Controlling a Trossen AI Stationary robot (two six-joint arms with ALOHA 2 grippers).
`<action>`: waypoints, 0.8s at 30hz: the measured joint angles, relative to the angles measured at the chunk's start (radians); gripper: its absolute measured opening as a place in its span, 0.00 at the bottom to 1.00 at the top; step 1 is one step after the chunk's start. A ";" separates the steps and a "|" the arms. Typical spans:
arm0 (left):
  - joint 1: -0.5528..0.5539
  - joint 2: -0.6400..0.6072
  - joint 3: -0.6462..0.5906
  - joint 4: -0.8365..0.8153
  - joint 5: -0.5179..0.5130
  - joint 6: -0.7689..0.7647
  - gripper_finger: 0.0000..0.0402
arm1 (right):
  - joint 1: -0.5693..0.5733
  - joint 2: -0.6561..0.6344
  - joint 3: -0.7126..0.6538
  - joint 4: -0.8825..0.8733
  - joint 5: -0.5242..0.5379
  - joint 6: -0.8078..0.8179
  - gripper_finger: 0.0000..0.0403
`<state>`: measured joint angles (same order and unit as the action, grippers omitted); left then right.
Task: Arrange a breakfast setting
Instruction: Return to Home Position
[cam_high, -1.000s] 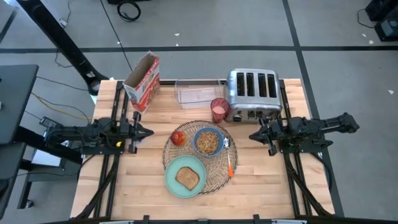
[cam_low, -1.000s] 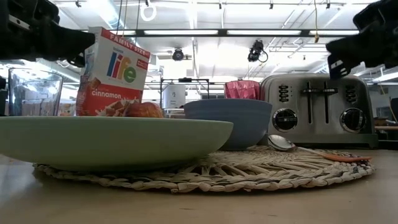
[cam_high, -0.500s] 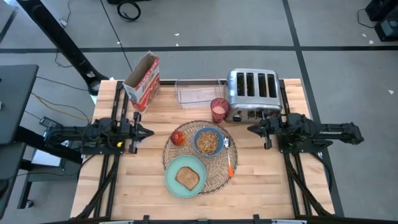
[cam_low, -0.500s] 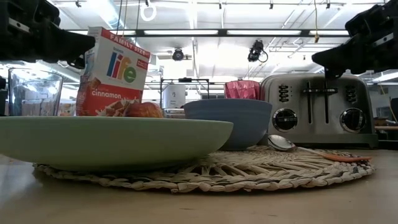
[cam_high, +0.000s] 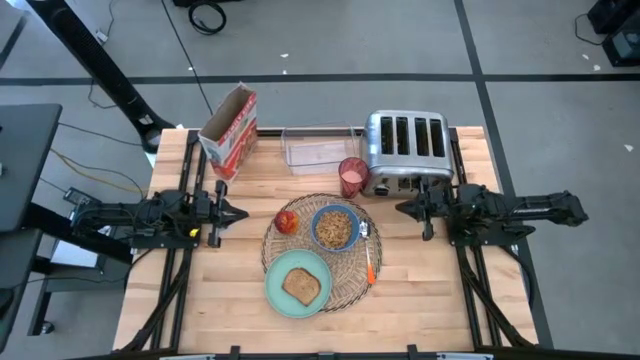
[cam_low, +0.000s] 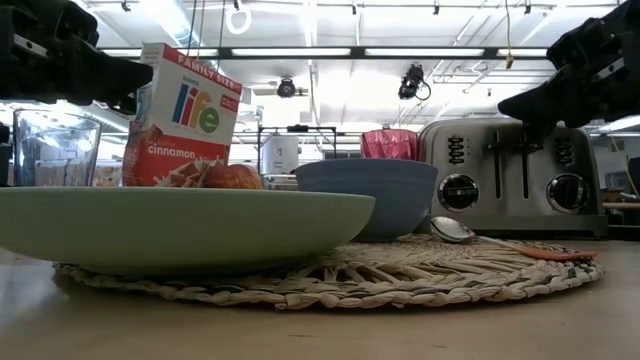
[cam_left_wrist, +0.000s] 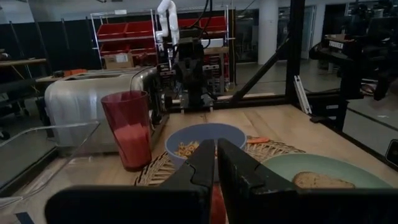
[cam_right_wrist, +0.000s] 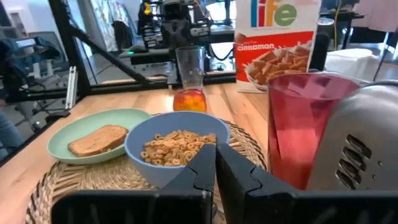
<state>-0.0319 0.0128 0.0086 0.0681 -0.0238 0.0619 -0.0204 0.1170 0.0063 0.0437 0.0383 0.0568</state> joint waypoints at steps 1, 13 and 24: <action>0.000 0.000 0.000 0.000 0.000 0.005 0.07 | 0.000 0.001 0.000 0.000 0.006 0.007 0.06; 0.000 0.000 0.000 -0.001 0.000 -0.004 0.07 | 0.000 0.001 0.000 0.000 0.014 0.019 0.06; 0.000 0.000 0.000 -0.001 0.000 -0.006 0.07 | 0.000 0.001 0.000 0.000 0.013 0.019 0.06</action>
<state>-0.0319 0.0128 0.0082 0.0669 -0.0238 0.0559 -0.0203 0.1178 0.0063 0.0438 0.0517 0.0757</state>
